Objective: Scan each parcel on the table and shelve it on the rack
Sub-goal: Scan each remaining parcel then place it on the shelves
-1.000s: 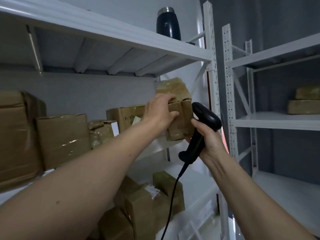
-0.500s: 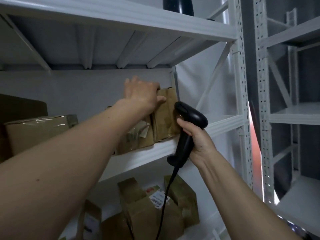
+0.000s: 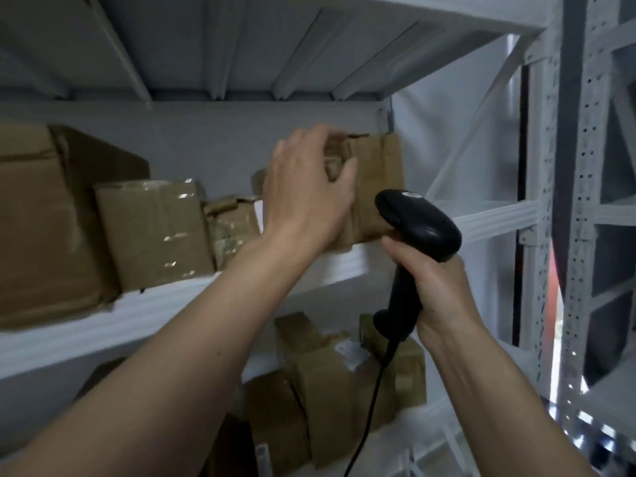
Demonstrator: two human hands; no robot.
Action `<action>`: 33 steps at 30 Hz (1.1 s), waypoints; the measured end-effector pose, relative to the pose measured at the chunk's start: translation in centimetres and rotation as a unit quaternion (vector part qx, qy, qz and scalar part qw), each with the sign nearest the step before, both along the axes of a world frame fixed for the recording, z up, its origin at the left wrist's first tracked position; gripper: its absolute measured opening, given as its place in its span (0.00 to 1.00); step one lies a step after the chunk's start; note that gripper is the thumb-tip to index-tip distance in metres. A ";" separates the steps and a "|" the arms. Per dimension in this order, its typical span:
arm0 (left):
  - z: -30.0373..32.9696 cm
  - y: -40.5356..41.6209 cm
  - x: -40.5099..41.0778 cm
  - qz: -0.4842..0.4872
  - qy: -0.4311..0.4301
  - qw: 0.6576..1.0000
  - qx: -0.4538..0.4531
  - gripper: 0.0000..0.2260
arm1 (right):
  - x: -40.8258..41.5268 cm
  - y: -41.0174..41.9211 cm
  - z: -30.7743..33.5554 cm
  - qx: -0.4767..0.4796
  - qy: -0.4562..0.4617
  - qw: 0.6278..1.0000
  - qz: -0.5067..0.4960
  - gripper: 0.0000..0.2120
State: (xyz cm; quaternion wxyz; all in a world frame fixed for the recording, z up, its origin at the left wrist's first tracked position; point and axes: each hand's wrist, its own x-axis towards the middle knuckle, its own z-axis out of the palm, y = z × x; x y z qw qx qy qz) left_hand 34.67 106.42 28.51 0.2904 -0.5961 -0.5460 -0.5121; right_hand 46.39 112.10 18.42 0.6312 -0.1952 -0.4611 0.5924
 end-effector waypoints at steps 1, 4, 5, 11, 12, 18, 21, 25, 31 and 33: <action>-1.5 -1.3 -0.6 -0.021 -0.033 0.999 0.001 0.11 | -0.2 -0.9 -0.6 0.000 -0.014 1.000 0.021 0.17; -6.3 -4.9 -3.1 -0.043 -0.123 0.991 -0.026 0.07 | -2.1 -3.7 -2.8 -0.018 -0.061 0.995 0.083 0.13; -7.8 -6.1 -4.2 -0.048 -0.155 0.986 -0.037 0.07 | -3.1 -4.9 -3.5 -0.030 -0.073 0.992 0.096 0.10; -13.8 -15.8 -12.0 0.003 -0.250 0.965 -0.080 0.06 | -10.4 -13.3 -6.3 -0.057 -0.103 0.973 0.197 0.04; -14.6 -17.9 -13.5 0.017 -0.255 0.962 -0.098 0.06 | -11.9 -15.1 -6.7 -0.062 -0.106 0.968 0.218 0.06; -19.6 -33.7 -21.9 0.085 -0.322 0.921 -0.203 0.06 | -21.2 -28.0 -9.9 -0.055 -0.142 0.931 0.330 0.11; -22.9 -43.4 -25.5 0.124 -0.360 0.899 -0.218 0.04 | -25.4 -35.4 -12.5 -0.048 -0.165 0.913 0.370 0.08; -27.1 -56.1 -29.1 0.184 -0.433 0.859 -0.202 0.06 | -30.7 -45.1 -16.2 -0.031 -0.189 0.881 0.432 0.03; -29.9 -69.3 -31.4 0.234 -0.499 0.808 -0.205 0.04 | -36.7 -56.8 -19.9 -0.076 -0.260 0.846 0.460 0.03; -30.6 -72.3 -31.9 0.235 -0.510 0.802 -0.204 0.04 | -38.1 -59.6 -20.2 -0.079 -0.274 0.837 0.466 0.03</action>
